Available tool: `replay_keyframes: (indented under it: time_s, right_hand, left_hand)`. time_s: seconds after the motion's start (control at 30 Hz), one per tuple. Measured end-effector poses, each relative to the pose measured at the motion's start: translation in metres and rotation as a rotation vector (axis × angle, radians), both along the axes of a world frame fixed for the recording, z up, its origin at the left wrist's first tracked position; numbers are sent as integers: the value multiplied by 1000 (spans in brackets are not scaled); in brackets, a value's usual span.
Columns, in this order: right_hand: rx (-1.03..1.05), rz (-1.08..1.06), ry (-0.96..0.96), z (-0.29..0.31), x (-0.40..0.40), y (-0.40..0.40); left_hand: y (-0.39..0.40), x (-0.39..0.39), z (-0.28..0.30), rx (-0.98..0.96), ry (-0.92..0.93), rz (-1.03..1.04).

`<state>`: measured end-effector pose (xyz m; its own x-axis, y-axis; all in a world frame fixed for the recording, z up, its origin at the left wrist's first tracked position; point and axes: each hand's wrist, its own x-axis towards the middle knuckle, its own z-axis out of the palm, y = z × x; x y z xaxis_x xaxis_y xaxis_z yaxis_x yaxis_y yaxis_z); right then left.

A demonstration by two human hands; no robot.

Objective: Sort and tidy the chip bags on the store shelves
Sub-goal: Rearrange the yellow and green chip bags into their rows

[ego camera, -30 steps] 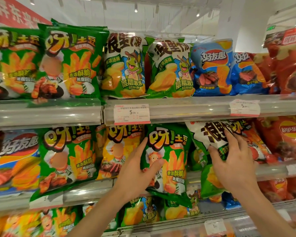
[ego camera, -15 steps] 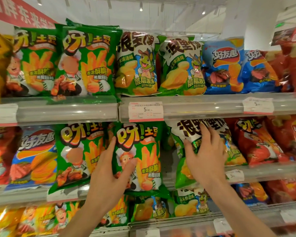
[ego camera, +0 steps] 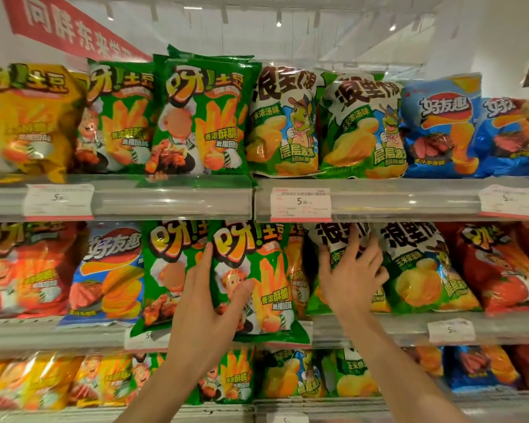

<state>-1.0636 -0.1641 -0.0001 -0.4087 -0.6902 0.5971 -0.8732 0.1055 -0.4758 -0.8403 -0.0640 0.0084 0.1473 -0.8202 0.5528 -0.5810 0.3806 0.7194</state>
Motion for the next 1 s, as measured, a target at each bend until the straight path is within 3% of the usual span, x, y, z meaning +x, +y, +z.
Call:
replay_keyframes:
  time_s: [0.1, 0.27, 0.63, 0.87, 1.0]
  right_hand:
    - [36, 31, 69, -1, -2, 3]
    - [-2, 126, 392, -16, -9, 23]
    - [94, 96, 497, -31, -11, 13]
    - [179, 158, 420, -27, -10, 14]
    - [89, 259, 174, -5, 2, 43]
  left_hand:
    - [-1, 3, 1, 18, 8, -4]
    - [-2, 4, 2, 47, 18, -6]
    - [1, 10, 0, 61, 46, -63]
    - [2, 22, -5, 28, 57, -119]
    - [3, 30, -8, 13, 95, -177]
